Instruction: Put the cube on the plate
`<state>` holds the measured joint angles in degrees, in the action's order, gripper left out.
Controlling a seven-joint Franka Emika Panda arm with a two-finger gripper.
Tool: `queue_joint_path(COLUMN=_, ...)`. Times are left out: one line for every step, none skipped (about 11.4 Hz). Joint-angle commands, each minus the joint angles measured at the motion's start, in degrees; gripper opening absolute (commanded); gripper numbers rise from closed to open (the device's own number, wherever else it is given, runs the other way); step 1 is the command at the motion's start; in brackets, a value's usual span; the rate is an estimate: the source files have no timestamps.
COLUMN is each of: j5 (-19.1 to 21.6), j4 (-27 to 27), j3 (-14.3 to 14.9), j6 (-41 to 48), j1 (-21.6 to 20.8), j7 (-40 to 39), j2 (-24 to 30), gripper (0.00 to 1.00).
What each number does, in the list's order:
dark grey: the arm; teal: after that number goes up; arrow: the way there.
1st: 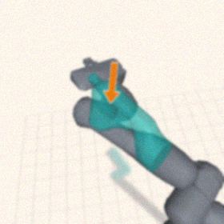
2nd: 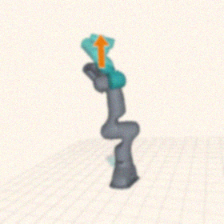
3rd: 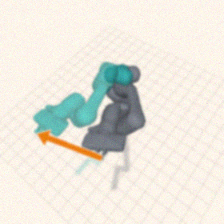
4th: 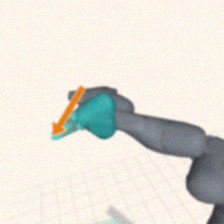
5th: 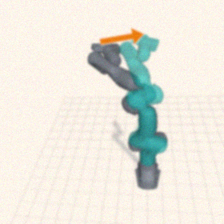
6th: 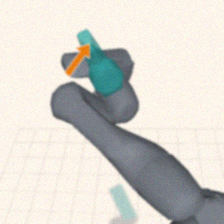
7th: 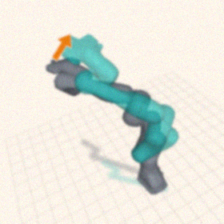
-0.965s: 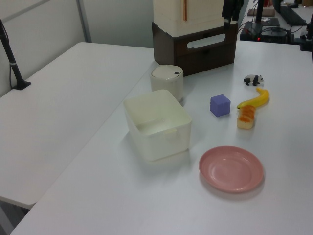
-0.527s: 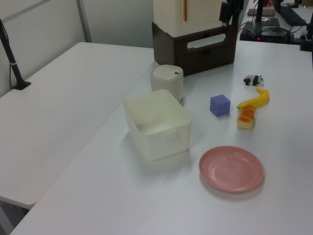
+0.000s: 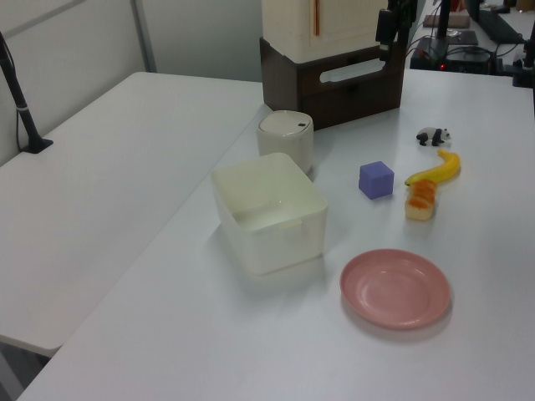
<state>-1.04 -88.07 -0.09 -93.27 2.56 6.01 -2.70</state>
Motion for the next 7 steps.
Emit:
queue_joint_path(j5=-0.36, j4=-1.66, j3=-0.08, j6=-1.39, j1=-0.54, j7=0.23, j2=0.85, gripper=1.0)
queue_joint_path(j5=-0.36, j4=-1.66, j3=-0.08, j6=-1.22, j1=-0.45, j7=-0.03, j2=0.94, gripper=1.0)
queue_joint_path(j5=-0.36, j4=-1.66, j3=-0.08, j6=-1.04, j1=-0.45, j7=-0.12, j2=1.03, gripper=1.0)
queue_joint_path(j5=-0.36, j4=-1.75, j3=-0.08, j6=-0.95, j1=-0.54, j7=-0.21, j2=1.11, gripper=1.0)
queue_joint_path(j5=-0.36, j4=-1.75, j3=-0.08, j6=-0.87, j1=-0.54, j7=-0.47, j2=1.12, gripper=1.0)
queue_joint_path(j5=-0.36, j4=-1.75, j3=-0.08, j6=-0.87, j1=-0.62, j7=-0.48, j2=1.03, gripper=1.0)
queue_joint_path(j5=-0.36, j4=-1.84, j3=-0.08, j6=-0.87, j1=-0.63, j7=-0.74, j2=1.03, gripper=1.0)
